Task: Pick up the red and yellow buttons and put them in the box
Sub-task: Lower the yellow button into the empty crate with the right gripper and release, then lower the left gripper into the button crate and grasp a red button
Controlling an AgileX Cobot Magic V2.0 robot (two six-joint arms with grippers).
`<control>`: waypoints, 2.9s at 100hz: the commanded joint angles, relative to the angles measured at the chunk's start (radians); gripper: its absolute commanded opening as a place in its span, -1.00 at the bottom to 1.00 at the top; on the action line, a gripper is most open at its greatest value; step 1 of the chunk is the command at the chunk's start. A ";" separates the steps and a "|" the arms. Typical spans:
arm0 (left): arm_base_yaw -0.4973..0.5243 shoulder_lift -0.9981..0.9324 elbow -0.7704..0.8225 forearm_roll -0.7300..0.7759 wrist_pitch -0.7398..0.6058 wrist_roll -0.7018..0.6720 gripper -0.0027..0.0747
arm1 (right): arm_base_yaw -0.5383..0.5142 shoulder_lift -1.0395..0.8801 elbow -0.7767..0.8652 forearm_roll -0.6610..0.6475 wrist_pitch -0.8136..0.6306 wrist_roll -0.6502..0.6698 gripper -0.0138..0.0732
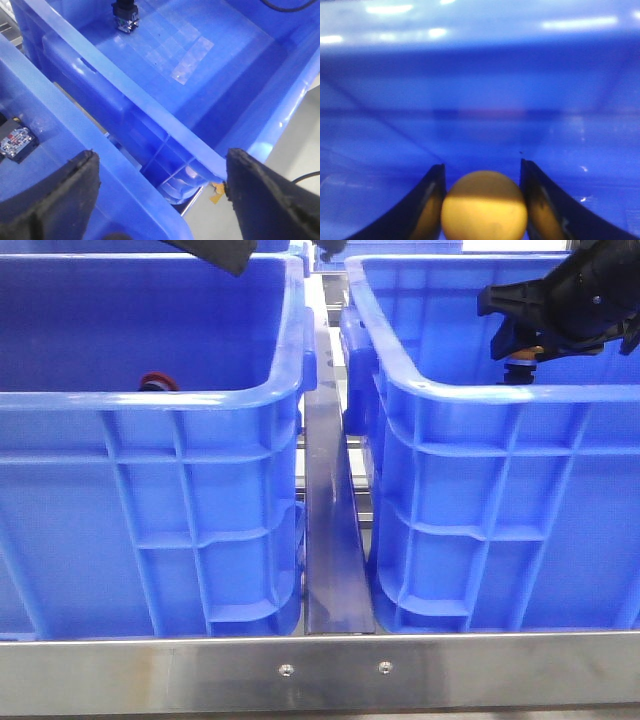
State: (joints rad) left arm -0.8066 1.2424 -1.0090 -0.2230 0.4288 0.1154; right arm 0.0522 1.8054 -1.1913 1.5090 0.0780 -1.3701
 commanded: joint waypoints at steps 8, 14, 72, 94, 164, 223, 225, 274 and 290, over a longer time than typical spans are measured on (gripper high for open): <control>-0.009 -0.029 -0.027 -0.015 -0.076 0.002 0.34 | -0.004 -0.046 -0.034 0.011 -0.005 -0.015 -0.06; -0.009 -0.029 -0.027 -0.015 -0.076 0.002 0.34 | -0.004 -0.046 -0.034 0.011 -0.005 -0.015 -0.06; -0.009 -0.029 -0.027 -0.015 -0.076 0.002 0.34 | -0.004 -0.047 -0.034 0.011 -0.004 -0.015 0.26; -0.009 -0.029 -0.027 -0.015 -0.076 0.002 0.34 | -0.004 -0.096 -0.023 0.011 -0.005 -0.015 0.26; 0.405 0.001 -0.162 0.029 0.215 -0.227 0.34 | -0.004 -0.513 0.220 0.012 0.066 -0.015 0.26; 0.489 0.448 -0.521 0.128 0.539 -0.227 0.34 | -0.004 -0.561 0.220 0.017 0.162 -0.015 0.26; 0.489 0.461 -0.528 0.130 0.541 -0.227 0.34 | -0.004 -0.561 0.220 0.017 0.162 -0.015 0.26; 0.489 0.599 -0.556 0.170 0.509 -0.227 0.34 | -0.004 -0.561 0.220 0.017 0.166 -0.015 0.26; 0.489 0.599 -0.556 0.171 0.472 -0.227 0.34 | -0.004 -0.561 0.220 0.017 0.168 -0.015 0.26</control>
State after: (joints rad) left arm -0.3207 1.8907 -1.5331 -0.0498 0.9489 -0.0993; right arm 0.0522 1.2779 -0.9478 1.5106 0.2275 -1.3701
